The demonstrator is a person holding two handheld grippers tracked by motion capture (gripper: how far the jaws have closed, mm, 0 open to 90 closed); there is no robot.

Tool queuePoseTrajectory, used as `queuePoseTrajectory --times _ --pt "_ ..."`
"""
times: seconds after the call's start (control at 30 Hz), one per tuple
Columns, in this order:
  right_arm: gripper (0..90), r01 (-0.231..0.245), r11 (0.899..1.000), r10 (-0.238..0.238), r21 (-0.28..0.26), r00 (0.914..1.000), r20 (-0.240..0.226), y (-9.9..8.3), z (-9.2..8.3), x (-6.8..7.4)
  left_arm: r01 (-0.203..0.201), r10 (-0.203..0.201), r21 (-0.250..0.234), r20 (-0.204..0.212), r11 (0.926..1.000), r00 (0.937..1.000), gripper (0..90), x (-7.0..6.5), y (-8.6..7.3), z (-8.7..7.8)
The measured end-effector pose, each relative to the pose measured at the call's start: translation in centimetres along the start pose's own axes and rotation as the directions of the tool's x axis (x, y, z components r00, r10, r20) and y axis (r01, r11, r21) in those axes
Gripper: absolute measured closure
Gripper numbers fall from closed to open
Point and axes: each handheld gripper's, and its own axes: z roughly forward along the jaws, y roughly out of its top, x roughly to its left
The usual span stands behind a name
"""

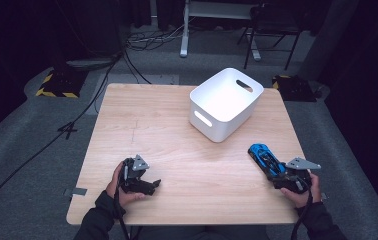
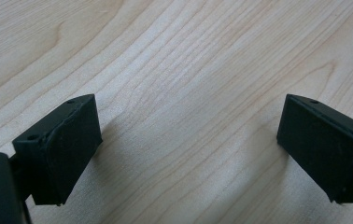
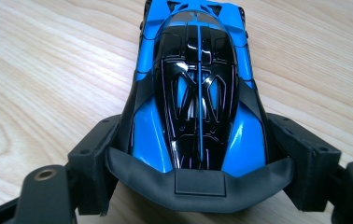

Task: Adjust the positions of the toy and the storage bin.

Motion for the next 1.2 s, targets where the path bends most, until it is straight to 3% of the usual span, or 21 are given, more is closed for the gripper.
queuePoseTrajectory --times 0.47,0.53,0.6,0.63,0.97,1.2 --pt "24.6 -0.052 0.999 0.052 0.002 0.9981 0.034 -0.3 -0.1 -1.0 -0.004 0.004 -0.001 0.003 1.0 1.0 6.9 0.1 0.1 0.0" --pt "24.6 -0.051 0.999 0.051 0.001 0.9982 0.03 -0.4 -0.1 -1.1 -0.004 0.004 -0.002 0.009 1.0 0.9999 9.3 0.2 0.3 0.1" --pt "24.6 -0.049 0.999 0.049 0.001 0.9983 0.031 -0.4 -0.1 -1.2 0.004 -0.004 -0.01 0.014 0.9999 0.9999 17.0 0.1 0.6 0.2" --pt "24.6 -0.053 0.999 0.053 0.004 0.9982 0.028 -0.4 -0.1 -1.2 0.005 -0.005 -0.009 0.014 0.9999 0.9999 15.4 0.1 0.7 0.4" --pt "24.6 -0.062 0.998 0.062 0.001 0.9978 0.024 -0.4 -0.1 -1.2 -0.036 0.04 -0.068 0.058 0.9971 0.9975 18.3 -0.9 4.0 0.9" --pt "24.5 -0.066 0.998 0.066 0.002 0.9976 0.021 -0.4 -0.1 -1.2 -0.074 0.082 -0.126 0.06 0.9893 0.9948 20.9 -1.9 7.3 1.5"
